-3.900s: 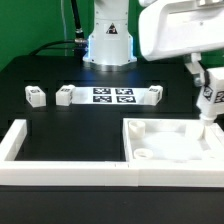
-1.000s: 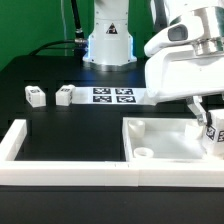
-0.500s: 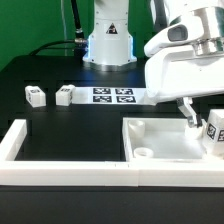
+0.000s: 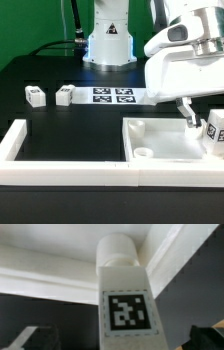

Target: Assemble square table

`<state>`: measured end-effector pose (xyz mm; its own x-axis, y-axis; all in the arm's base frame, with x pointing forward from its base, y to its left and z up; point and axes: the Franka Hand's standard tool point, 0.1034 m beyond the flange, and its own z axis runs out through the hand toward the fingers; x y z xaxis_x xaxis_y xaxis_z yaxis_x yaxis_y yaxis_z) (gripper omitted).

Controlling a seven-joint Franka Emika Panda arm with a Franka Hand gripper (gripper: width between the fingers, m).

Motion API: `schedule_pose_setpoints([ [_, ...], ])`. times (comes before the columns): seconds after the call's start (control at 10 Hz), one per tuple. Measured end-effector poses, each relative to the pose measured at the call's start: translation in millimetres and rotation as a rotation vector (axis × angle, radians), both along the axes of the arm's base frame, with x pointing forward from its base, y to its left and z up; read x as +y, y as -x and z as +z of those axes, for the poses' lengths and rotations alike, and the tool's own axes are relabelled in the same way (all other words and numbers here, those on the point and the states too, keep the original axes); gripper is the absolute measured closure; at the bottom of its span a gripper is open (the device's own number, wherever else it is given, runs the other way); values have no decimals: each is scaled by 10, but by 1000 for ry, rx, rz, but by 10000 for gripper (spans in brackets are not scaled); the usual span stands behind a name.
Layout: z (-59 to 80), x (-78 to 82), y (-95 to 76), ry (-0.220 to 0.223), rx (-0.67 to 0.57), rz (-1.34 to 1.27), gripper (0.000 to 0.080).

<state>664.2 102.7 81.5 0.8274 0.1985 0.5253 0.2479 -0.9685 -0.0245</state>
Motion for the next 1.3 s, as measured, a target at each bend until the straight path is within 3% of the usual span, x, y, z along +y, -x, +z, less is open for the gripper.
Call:
schedule_pose_setpoints([
  [0.2, 133, 64, -99, -21, 111, -21, 150],
  [0.3, 185, 12, -187, -15, 118, -28, 150],
  [0.7, 74, -15, -73, -35, 446, -50, 150],
  [0.9, 7, 55, 45, -30, 592, -55, 150],
  [1.0, 14, 77, -6, -34, 670, -56, 150],
  [1.3, 4, 94, -35, -40, 665, -79, 195],
])
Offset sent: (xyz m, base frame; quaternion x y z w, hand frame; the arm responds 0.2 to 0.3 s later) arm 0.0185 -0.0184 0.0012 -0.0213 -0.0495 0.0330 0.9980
